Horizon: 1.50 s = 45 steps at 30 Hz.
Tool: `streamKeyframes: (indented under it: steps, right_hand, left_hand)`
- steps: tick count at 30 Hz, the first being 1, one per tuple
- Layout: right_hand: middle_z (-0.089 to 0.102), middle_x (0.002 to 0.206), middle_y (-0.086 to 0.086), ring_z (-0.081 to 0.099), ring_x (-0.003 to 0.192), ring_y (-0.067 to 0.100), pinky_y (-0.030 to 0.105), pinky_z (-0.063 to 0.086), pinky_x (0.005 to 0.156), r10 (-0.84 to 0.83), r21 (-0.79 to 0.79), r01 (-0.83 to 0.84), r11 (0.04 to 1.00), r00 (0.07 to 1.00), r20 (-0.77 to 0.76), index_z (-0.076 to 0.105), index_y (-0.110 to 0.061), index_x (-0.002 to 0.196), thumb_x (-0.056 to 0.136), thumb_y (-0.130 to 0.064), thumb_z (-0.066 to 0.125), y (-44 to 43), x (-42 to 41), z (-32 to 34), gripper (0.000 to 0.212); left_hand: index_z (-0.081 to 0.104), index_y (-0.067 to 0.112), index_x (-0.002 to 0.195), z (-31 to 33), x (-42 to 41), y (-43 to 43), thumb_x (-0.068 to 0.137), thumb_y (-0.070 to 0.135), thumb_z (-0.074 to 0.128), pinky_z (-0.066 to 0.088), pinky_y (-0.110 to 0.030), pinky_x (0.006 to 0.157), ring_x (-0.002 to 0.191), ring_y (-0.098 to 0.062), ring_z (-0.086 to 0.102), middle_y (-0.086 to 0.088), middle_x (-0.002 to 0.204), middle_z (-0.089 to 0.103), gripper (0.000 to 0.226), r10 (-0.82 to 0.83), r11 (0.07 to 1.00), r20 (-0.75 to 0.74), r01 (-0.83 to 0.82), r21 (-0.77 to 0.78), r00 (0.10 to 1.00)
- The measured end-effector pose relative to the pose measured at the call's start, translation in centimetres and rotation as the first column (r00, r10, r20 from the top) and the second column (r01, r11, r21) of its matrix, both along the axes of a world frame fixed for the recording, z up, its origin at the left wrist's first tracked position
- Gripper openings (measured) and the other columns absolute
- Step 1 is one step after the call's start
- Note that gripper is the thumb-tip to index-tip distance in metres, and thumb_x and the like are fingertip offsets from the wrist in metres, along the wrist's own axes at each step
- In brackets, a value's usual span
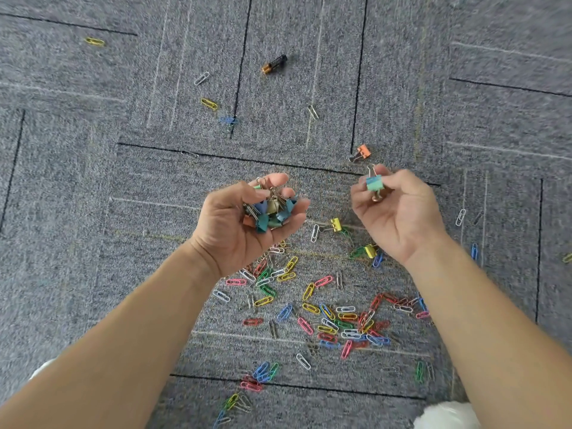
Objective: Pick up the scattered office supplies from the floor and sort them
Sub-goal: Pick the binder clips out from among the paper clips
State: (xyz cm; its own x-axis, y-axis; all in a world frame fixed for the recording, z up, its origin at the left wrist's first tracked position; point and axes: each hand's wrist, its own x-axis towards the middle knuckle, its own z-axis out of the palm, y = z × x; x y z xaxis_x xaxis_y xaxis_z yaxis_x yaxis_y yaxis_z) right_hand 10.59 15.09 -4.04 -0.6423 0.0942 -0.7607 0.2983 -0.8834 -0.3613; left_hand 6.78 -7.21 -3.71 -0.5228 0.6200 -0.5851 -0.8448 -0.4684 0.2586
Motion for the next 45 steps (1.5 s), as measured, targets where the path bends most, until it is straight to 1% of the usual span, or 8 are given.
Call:
streamKeyframes:
  steps: [9, 13, 15, 20, 26, 31, 37, 45]
  right_hand:
    - [0.050, 0.073, 0.008, 0.047, 0.059, 0.018, 0.023, 0.037, 0.050, 0.057, -0.042, -0.058, 0.997, 0.998, -0.007, 0.051, -0.010, 0.070, 0.085, -0.026, 0.041, 0.6, -1.1, -0.6, 0.024]
    - [0.045, 0.063, -0.001, 0.041, 0.052, 0.010, 0.020, 0.033, 0.046, 0.141, 0.252, -0.173, 0.952, 0.980, 0.140, 0.052, -0.015, 0.073, 0.100, -0.026, 0.048, 1.2, -2.8, -0.5, 0.030]
    - [0.044, 0.060, -0.004, 0.040, 0.051, 0.010, 0.021, 0.032, 0.044, 0.197, 0.512, -0.317, 0.798, 0.941, 0.276, 0.054, -0.016, 0.082, 0.099, -0.027, 0.056, 1.5, -3.6, -0.6, 0.021]
    - [0.054, 0.076, -0.008, 0.050, 0.062, 0.008, 0.026, 0.038, 0.054, 0.269, 0.789, -0.595, -0.149, 0.744, 0.612, 0.058, -0.016, 0.094, 0.085, -0.044, 0.072, 1.9, -4.9, -1.4, 0.033]
    - [0.054, 0.069, -0.011, 0.047, 0.059, 0.002, 0.023, 0.031, 0.050, 0.280, 0.766, -0.608, -0.210, 0.713, 0.643, 0.064, -0.010, 0.086, 0.081, -0.039, 0.079, 1.3, -5.4, -2.0, 0.033]
    - [0.056, 0.059, 0.006, 0.045, 0.052, 0.019, 0.028, 0.033, 0.053, 0.364, 0.728, -0.685, -0.024, 0.672, 0.644, 0.063, -0.009, 0.066, 0.082, -0.029, 0.076, 1.0, -5.5, -1.4, 0.029]
    - [0.033, 0.057, -0.004, 0.028, 0.045, 0.008, 0.020, 0.020, 0.039, 0.354, 0.291, -0.383, 0.877, 0.923, 0.151, 0.035, -0.019, 0.067, 0.089, -0.005, 0.043, -0.8, -4.6, -0.6, 0.027]
    - [0.055, 0.073, 0.009, 0.053, 0.061, 0.021, 0.026, 0.047, 0.051, 0.181, 0.045, -0.178, 0.983, 0.982, -0.051, 0.053, -0.009, 0.078, 0.074, -0.010, 0.037, -3.1, -5.8, -0.5, 0.017]
  left_hand:
    - [0.062, 0.013, 0.082, -0.3, 0.0, 1.1, 0.072, 0.005, 0.065, 0.052, -0.026, 0.057, 0.073, -0.019, 0.062, -0.005, 0.084, 0.063, 0.014, -0.128, 0.970, -0.089, 0.106, -0.220, 0.988]
    - [0.057, 0.010, 0.076, -0.4, 0.1, 1.3, 0.074, 0.001, 0.077, 0.042, -0.022, 0.044, 0.056, -0.016, 0.056, -0.008, 0.071, 0.057, 0.022, -0.238, 0.898, -0.185, 0.144, -0.415, 0.954]
    - [0.059, 0.011, 0.074, -0.5, 0.2, 1.3, 0.079, 0.000, 0.074, 0.042, -0.025, 0.046, 0.056, -0.018, 0.052, -0.008, 0.066, 0.056, 0.019, -0.342, 0.812, -0.254, 0.149, -0.564, 0.905]
    - [0.067, 0.013, 0.075, -0.8, 0.3, 1.2, 0.084, 0.007, 0.075, 0.044, -0.028, 0.052, 0.058, -0.019, 0.050, 0.000, 0.060, 0.060, 0.014, -0.529, 0.642, -0.358, 0.087, -0.761, 0.769]
    - [0.067, 0.010, 0.076, -1.2, 0.5, 0.9, 0.079, 0.023, 0.082, 0.035, -0.025, 0.047, 0.049, -0.017, 0.042, -0.002, 0.061, 0.059, 0.020, -0.576, 0.590, -0.373, 0.055, -0.805, 0.727]
    - [0.067, 0.012, 0.075, -1.1, 0.5, 0.3, 0.062, 0.052, 0.080, 0.038, -0.037, 0.050, 0.051, -0.019, 0.045, -0.014, 0.064, 0.062, 0.044, -0.600, 0.571, -0.375, 0.049, -0.820, 0.707]
    - [0.068, 0.018, 0.075, -1.5, 0.3, -0.5, 0.067, 0.052, 0.075, 0.033, -0.033, 0.047, 0.048, -0.019, 0.040, -0.007, 0.058, 0.059, 0.035, -0.598, 0.563, -0.377, 0.035, -0.826, 0.707]
    - [0.071, 0.023, 0.072, -2.1, -1.4, -3.4, 0.076, 0.041, 0.079, 0.036, -0.025, 0.043, 0.046, -0.016, 0.046, 0.002, 0.055, 0.061, 0.020, -0.530, 0.504, -0.443, -0.152, -0.850, 0.723]
